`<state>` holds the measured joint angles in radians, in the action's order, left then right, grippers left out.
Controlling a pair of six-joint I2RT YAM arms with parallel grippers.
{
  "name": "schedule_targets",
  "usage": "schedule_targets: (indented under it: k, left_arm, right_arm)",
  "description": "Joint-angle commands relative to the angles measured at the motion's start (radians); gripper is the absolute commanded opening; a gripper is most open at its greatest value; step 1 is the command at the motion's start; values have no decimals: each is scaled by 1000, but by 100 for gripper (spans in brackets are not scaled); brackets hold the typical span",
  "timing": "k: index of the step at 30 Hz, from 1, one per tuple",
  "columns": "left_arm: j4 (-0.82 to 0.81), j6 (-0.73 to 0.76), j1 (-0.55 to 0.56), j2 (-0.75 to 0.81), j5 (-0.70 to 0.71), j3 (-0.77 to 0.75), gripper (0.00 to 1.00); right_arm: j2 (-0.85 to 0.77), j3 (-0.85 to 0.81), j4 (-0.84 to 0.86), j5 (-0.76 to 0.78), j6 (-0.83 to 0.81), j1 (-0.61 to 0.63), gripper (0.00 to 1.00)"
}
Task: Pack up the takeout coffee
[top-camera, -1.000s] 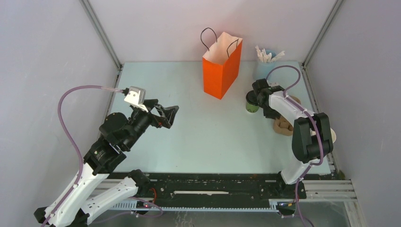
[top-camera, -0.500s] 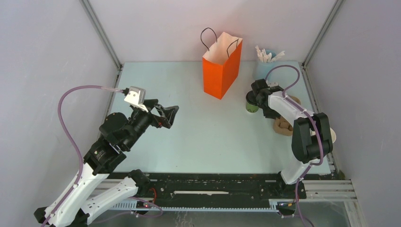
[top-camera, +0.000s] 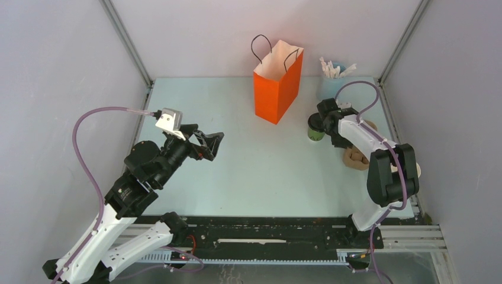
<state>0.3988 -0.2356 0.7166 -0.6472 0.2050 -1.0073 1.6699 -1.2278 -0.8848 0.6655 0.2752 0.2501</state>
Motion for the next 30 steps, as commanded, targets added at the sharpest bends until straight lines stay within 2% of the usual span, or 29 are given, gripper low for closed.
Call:
schedule_targets:
  k: [1,4,7,12,18,22,30]
  left_arm:
    - [-22,8,-2,-1,-12,19,100]
    - [-23,9,-2,-2,-12,19,100]
    - [-23,9,-2,-3,-12,19,100]
    - [-23,8,-3,-6,-12,19,100]
    - [-23,8,-3,-5,-13,18,100]
    - [-23,8,-3,-6,-13,18,100]
    - [-23,9,-2,-3,-13,18,100]
  right_arm:
    - [-20,25,18,5,9,-19,30]
    - [-3,28,12,30,11,-18,30]
    - [19,28,-6,116,22,11,22]
    - [52,18,-57,282,53,76,21]
    - [73,18,-56,299,58,66,22]
    - [91,0,-83,363,72,81,12]
    - [99,-42,-156,420,91,114,5]
